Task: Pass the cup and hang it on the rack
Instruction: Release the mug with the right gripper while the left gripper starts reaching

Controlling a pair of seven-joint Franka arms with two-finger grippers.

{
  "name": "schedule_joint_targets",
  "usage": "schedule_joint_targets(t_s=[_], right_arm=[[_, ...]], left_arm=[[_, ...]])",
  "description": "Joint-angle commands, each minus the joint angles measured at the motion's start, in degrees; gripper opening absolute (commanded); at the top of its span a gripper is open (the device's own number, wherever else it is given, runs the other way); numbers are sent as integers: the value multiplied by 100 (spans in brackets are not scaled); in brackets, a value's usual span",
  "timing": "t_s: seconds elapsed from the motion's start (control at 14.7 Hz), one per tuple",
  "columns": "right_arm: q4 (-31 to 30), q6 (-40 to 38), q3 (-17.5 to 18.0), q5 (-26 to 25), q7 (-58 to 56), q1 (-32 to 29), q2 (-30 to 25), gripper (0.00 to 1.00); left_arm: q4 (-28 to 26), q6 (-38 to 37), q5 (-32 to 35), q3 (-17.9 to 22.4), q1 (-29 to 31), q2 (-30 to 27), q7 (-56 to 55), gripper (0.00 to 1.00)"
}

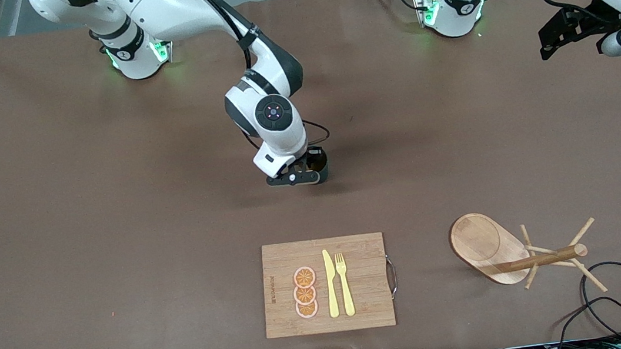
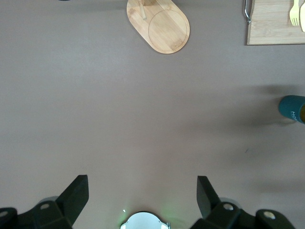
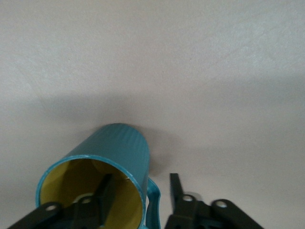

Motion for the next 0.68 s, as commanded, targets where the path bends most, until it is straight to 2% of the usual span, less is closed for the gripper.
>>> schedule_joint_targets(t_s=[0.0, 0.2, 0.41, 0.61], right_arm=[[63, -576, 50, 79, -442, -221, -311, 100], [54, -1498, 32, 237, -1303, -747, -883, 100], [45, -2606, -3, 220, -2227, -1634, -1472, 100], [45, -3197, -29, 71, -2554, -2522, -1851, 100]], left_arm=[[126, -96, 5, -316, -49, 70, -381, 100], [118, -96, 5, -808, -40, 175, -987, 100], [109, -69, 14, -1301, -49, 236, -1426, 100], [100, 62, 101, -1915, -58, 412, -2374, 100]])
